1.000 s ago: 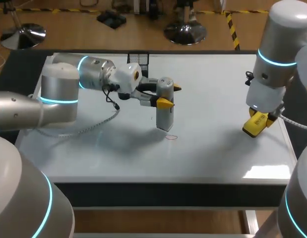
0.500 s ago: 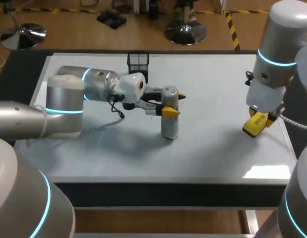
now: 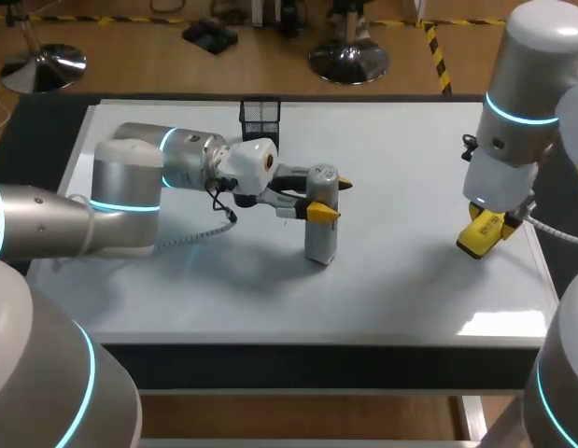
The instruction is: Pick up the inspection probe, press it on each red-marked spot on the whiteboard one by one, put down the probe, pick up the eraser, and wipe off all the red marks.
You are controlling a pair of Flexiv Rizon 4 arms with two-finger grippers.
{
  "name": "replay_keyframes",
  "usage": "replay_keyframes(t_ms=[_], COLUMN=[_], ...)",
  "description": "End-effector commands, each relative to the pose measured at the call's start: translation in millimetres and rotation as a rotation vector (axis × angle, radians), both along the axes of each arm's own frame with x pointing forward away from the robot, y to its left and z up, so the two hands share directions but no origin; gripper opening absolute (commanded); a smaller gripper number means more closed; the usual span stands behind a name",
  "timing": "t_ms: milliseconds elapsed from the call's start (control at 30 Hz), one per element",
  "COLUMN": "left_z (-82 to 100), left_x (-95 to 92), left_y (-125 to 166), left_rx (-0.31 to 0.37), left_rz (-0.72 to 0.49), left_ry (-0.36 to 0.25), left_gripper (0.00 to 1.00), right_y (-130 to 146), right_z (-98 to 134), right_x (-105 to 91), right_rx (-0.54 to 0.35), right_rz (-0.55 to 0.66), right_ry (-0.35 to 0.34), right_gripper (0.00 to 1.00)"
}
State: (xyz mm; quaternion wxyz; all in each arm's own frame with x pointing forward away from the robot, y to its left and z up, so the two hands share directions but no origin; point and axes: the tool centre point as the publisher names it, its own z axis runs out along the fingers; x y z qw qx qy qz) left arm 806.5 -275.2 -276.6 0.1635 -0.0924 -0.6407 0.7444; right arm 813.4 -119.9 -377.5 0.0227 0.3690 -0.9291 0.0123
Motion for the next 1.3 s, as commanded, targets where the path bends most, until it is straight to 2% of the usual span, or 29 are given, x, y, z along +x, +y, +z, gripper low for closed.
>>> replay_keyframes(t_ms=[33, 1167, 1300], left_z=[-1.1, -4.2, 5.9], left_x=[0.4, 0.8, 7.4], left_y=[-2.2, -3.6, 4.7], left_rx=[0.004, 0.014, 0.01], left_rz=[-0.007, -0.019, -0.033], left_ry=[0.002, -0.003, -0.022], left_gripper=[0.0, 0.0, 0.0], right_y=[-0.4, -0.4, -0.4], right_z=[0.4, 0.4, 0.4], right_x=[0.2, 0.2, 0.2], right_rx=[-0.003, -0.003, -0.003], right_rz=[0.001, 0.001, 0.001], right_ry=[0.0, 0.0, 0.0], right_gripper=[0.0, 0.0, 0.0])
